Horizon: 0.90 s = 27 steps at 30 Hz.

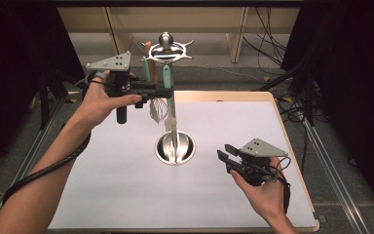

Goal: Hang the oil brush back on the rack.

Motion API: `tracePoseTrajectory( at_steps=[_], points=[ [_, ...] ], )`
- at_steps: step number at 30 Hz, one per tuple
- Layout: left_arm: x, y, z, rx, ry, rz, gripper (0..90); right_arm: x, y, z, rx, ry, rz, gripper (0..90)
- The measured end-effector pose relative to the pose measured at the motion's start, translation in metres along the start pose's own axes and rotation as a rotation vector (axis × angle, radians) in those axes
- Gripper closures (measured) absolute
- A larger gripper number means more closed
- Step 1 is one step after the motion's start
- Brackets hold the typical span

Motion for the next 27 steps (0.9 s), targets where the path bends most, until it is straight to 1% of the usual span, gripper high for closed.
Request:
tracePoseTrajectory(
  at_steps=[3,4,6,7,8,9,10,11,13,14,15,16,17,18,19,20,21,22,23,24,25,26,27],
  points=[
    [0.001,0.000,0.000,-0.002,0.003,0.008,83.2,-0.001,0.000,0.000,0.000,0.002,0.005,65.9],
    [0.001,0.000,0.000,-0.005,0.010,0.023,83.2,-0.001,0.000,0.000,0.001,0.002,0.006,66.0],
    [0.002,0.000,-0.001,-0.009,0.015,0.043,83.1,-0.001,-0.001,-0.001,-0.015,0.013,0.002,66.1],
    [0.002,0.000,-0.001,-0.012,0.016,0.054,83.1,-0.001,0.000,-0.001,-0.008,0.008,0.001,66.1],
    [0.003,0.000,-0.001,-0.015,0.016,0.056,83.0,0.000,0.000,0.000,-0.001,0.000,0.005,66.2],
    [0.004,0.000,-0.001,-0.020,0.014,0.066,83.0,0.001,0.000,0.000,0.004,-0.014,0.002,66.2],
    [0.005,0.000,-0.001,-0.023,0.016,0.077,83.0,0.001,0.000,-0.001,-0.007,-0.017,-0.001,66.3],
    [0.006,0.000,-0.001,-0.025,0.019,0.084,83.0,0.001,0.000,-0.001,-0.005,-0.016,-0.001,66.3],
    [0.007,0.000,-0.001,-0.032,0.016,0.089,82.9,0.000,0.001,0.000,0.002,-0.014,0.004,66.3],
    [0.010,0.001,0.000,-0.031,0.002,0.089,82.8,0.000,0.001,0.000,0.003,-0.011,0.000,66.3],
    [0.010,0.001,0.000,-0.035,0.002,0.092,82.7,-0.001,0.002,0.001,0.004,-0.004,0.011,66.3],
    [0.010,0.001,0.000,-0.038,-0.002,0.091,82.2,-0.001,0.001,-0.001,-0.014,-0.005,0.011,66.3],
    [0.011,0.001,0.000,-0.038,-0.012,0.086,81.4,0.000,0.002,0.000,-0.001,-0.013,-0.003,66.3],
    [0.010,0.001,0.000,-0.041,-0.018,0.084,79.8,0.000,0.002,-0.001,-0.006,-0.017,-0.001,66.2],
    [0.010,0.002,0.000,-0.041,-0.030,0.079,77.5,0.001,0.002,-0.001,0.000,-0.012,-0.021,66.1],
    [0.010,0.003,0.000,-0.041,-0.043,0.070,74.4,-0.002,0.002,-0.001,0.002,-0.007,0.011,66.0],
    [0.009,0.004,0.000,-0.039,-0.063,0.062,70.1,0.000,0.004,0.001,0.018,-0.004,-0.022,65.7],
    [0.009,0.006,0.001,-0.038,-0.085,0.046,65.7,-0.001,0.004,0.001,0.019,-0.005,-0.020,65.4],
    [0.009,0.008,0.001,-0.039,-0.114,0.028,61.9,-0.003,0.004,0.001,0.013,-0.001,0.005,65.3],
    [0.009,0.010,0.003,-0.037,-0.138,0.008,58.3,-0.002,0.005,0.000,0.006,-0.011,-0.005,65.2],
    [0.007,0.012,0.005,-0.045,-0.160,-0.004,55.3,-0.002,0.007,0.004,0.035,-0.002,-0.033,65.1],
    [0.006,0.015,0.007,-0.052,-0.185,-0.008,52.5,-0.004,0.007,0.003,0.023,-0.004,-0.010,64.9],
    [0.005,0.018,0.009,-0.064,-0.207,-0.010,50.1,-0.008,0.008,0.003,0.018,0.009,0.009,64.8]
  ],
)
Point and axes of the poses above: each handheld gripper's, and its own axes: z roughly backward along the jaws, y roughly out of its underside, x roughly to its left, the point moved 9 cm from there along -z, roughly forward along the jaws, and after that the axes turned 13 degrees about z, right-handed, at the moved point
